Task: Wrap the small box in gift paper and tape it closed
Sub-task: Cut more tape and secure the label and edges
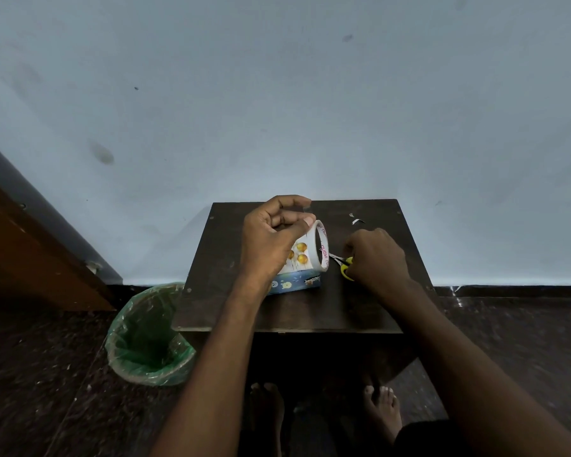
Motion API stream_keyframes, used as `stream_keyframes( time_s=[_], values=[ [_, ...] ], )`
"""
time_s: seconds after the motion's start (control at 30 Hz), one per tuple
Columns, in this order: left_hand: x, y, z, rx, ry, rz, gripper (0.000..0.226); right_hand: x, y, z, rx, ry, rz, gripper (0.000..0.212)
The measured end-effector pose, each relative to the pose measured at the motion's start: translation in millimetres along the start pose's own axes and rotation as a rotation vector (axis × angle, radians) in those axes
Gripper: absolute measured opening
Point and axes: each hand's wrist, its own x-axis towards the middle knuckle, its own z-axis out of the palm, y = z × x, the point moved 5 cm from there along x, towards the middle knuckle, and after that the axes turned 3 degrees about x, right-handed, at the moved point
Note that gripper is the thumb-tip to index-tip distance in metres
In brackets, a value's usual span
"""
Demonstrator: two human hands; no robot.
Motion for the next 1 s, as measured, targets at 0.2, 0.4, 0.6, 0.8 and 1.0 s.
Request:
stream_keyframes(
  time_s=[0.2,0.4,0.6,0.8,1.0],
  values=[
    [0,0,4,0.02,-0.009,-0.001,0.023,-2,3,-11,-0.069,0.07,-0.002,0.018],
    [-2,2,9,0.049,-0.053,0.015,0.025,4,25,-37,0.44,0.062,0.038,0.025],
    [-1,4,14,0.074,-0.086,0.038,0.027,-4,27,-74,0.693,-0.066,-0.111,0.027],
    [0,2,22,0.154,-0.132,0.076,0.031,-12,24,-79,0.65,-0.171,-0.121,0.032],
    [2,-4,26,0.182,-0.16,0.091,0.037,-12,23,-79,0.635,-0.165,-0.115,0.032]
  ],
)
